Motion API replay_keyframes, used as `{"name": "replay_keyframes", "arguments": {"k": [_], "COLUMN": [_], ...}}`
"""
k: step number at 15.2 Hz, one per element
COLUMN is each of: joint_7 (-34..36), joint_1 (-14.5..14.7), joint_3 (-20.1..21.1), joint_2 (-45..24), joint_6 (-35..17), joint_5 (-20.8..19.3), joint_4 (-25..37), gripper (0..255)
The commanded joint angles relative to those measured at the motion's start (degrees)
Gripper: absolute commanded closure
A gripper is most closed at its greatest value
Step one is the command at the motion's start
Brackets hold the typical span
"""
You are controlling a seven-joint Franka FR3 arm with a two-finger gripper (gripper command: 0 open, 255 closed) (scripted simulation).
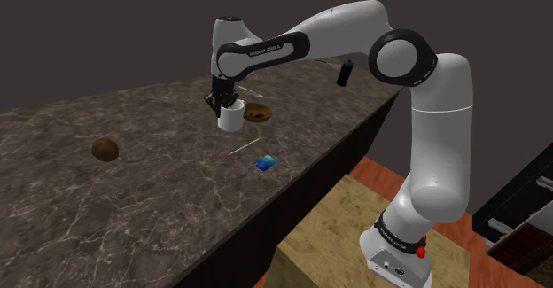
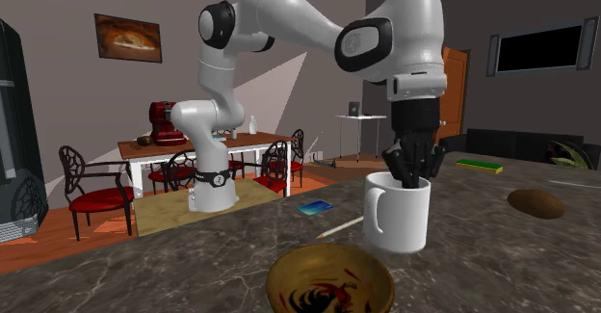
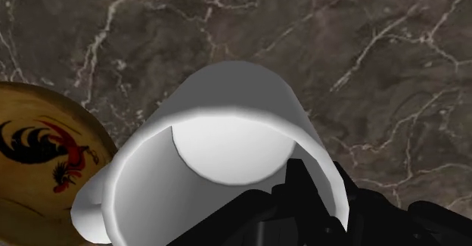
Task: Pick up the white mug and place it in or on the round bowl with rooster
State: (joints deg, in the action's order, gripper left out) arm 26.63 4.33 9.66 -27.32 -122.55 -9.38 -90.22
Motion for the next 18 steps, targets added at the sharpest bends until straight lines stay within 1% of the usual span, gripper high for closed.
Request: {"name": "replay_keyframes", "arguments": {"k": [1, 16, 18], "joint_7": [-0.2, -1.33, -3.76], "joint_1": [-0.04, 0.07, -1.72], "joint_3": [0.09, 0.5, -0.03], "joint_2": [0.65, 3.09, 3.54], "joint_6": [1.43, 11.71, 11.76], "joint_5": [0.19, 1.12, 1.67], "joint_4": [0.79, 8.72, 8.51], "gripper": [255, 255, 255]}}
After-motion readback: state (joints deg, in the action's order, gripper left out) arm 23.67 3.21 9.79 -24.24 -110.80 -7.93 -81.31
